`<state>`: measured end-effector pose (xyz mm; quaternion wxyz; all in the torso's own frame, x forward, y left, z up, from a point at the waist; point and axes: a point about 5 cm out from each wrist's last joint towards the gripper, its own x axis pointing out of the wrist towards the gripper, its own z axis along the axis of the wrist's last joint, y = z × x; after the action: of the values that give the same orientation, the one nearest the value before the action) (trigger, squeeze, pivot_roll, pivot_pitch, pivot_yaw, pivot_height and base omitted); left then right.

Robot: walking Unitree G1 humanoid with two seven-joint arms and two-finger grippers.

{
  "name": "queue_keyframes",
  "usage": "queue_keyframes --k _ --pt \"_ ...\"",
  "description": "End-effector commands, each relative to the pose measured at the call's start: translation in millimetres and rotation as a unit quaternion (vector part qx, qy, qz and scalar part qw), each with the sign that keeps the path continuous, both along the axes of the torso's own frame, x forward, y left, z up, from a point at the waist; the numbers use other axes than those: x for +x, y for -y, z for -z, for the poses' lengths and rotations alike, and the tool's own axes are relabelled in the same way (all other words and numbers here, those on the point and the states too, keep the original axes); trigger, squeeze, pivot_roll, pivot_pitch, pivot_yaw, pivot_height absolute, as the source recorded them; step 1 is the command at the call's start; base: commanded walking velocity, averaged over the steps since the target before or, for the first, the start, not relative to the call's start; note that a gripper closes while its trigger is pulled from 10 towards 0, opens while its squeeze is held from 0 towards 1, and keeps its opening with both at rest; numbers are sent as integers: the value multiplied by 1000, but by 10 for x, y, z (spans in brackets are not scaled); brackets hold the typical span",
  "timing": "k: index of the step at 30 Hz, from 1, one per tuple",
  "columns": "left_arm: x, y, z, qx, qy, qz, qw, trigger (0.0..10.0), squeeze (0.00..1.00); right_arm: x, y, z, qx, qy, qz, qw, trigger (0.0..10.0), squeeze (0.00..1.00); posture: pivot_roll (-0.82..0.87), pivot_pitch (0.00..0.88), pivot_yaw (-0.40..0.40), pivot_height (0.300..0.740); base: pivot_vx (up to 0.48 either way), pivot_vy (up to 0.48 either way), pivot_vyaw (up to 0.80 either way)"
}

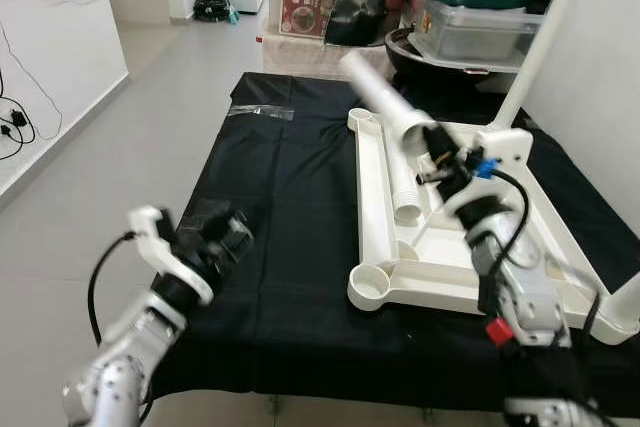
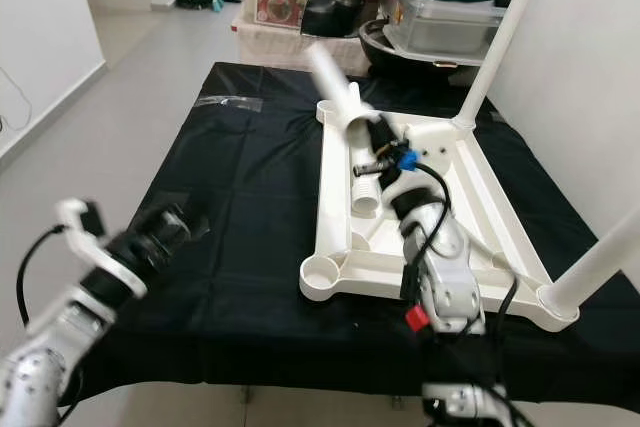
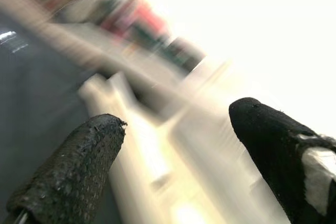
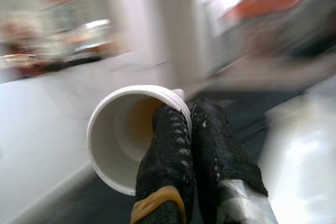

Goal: Building children table

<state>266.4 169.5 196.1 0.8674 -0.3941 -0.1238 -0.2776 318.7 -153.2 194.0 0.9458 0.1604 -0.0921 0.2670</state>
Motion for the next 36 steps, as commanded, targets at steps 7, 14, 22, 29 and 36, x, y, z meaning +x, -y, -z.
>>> queue_keyframes --k 7,14,22,29,36 --pt "-51 -20 0 -74 -13 21 997 10000 0 -318 -230 70 119 -47 -211 969 0 0 51 0 -98 740 0 0 0" --pt "-68 9 23 -82 -20 31 996 10000 0 -232 -147 126 154 -64 -168 971 0 0 48 0 -100 740 0 0 0" --pt "-47 -74 11 -96 -35 20 995 10000 0 -289 -97 128 195 -85 -210 954 0 0 51 0 -107 740 0 0 0" --pt "-49 -104 21 -100 -39 17 994 10000 0 -297 -59 114 222 -90 -214 947 0 0 50 0 -104 740 0 0 0" --pt "-35 -135 58 -115 -51 12 992 10000 0 -438 -96 64 267 -96 -276 918 0 0 44 0 -105 740 0 0 0"
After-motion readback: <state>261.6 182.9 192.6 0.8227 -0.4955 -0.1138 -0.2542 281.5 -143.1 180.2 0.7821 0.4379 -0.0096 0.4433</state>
